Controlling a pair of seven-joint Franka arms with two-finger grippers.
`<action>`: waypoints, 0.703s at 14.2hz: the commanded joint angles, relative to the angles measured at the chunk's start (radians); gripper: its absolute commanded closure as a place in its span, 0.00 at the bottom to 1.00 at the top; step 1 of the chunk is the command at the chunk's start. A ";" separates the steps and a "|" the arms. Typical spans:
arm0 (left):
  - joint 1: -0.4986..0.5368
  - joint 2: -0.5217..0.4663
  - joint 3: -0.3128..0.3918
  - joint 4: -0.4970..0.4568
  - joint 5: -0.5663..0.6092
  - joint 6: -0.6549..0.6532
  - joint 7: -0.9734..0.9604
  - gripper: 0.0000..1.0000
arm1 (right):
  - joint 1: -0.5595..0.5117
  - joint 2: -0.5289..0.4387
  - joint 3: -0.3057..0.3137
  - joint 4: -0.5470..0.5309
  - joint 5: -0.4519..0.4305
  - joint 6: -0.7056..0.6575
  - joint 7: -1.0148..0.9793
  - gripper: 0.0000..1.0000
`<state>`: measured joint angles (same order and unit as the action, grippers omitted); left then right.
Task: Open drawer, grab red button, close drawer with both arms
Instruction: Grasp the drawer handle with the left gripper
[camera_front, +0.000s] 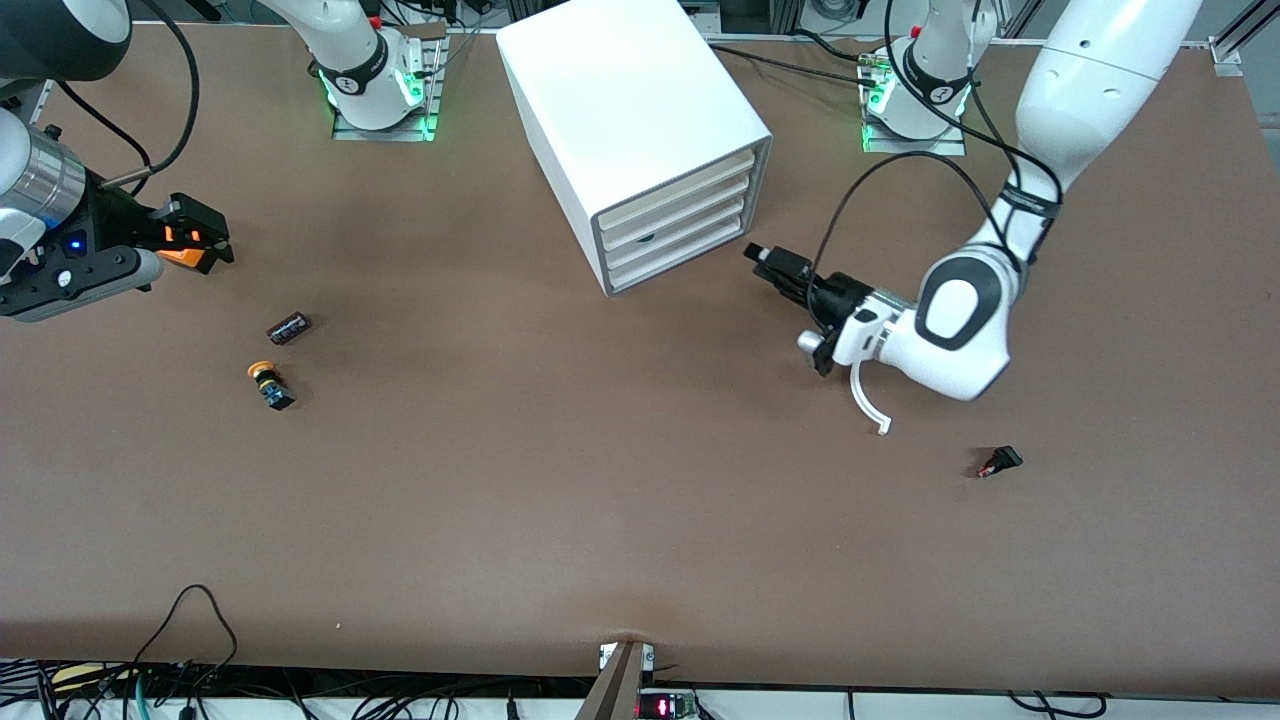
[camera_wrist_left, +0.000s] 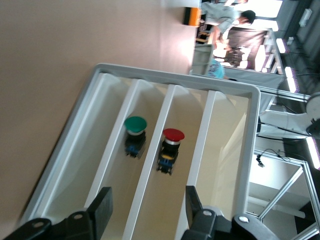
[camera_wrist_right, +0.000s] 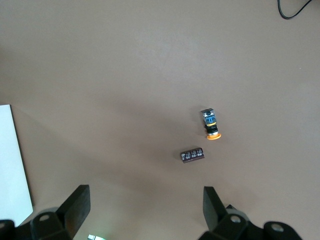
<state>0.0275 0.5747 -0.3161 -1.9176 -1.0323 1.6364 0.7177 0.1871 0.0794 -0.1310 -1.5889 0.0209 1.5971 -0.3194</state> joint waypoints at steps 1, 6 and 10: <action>0.000 -0.024 -0.046 -0.087 -0.055 0.060 0.106 0.47 | -0.008 0.008 0.008 0.024 0.010 -0.023 -0.012 0.00; -0.008 0.011 -0.070 -0.133 -0.089 0.062 0.238 0.52 | -0.006 0.011 0.010 0.024 0.011 -0.023 -0.010 0.00; -0.041 0.011 -0.070 -0.195 -0.169 0.063 0.319 0.53 | -0.005 0.013 0.010 0.021 0.011 -0.023 -0.004 0.00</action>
<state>-0.0004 0.5967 -0.3860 -2.0753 -1.1503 1.6901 0.9795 0.1874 0.0840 -0.1268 -1.5887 0.0209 1.5947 -0.3201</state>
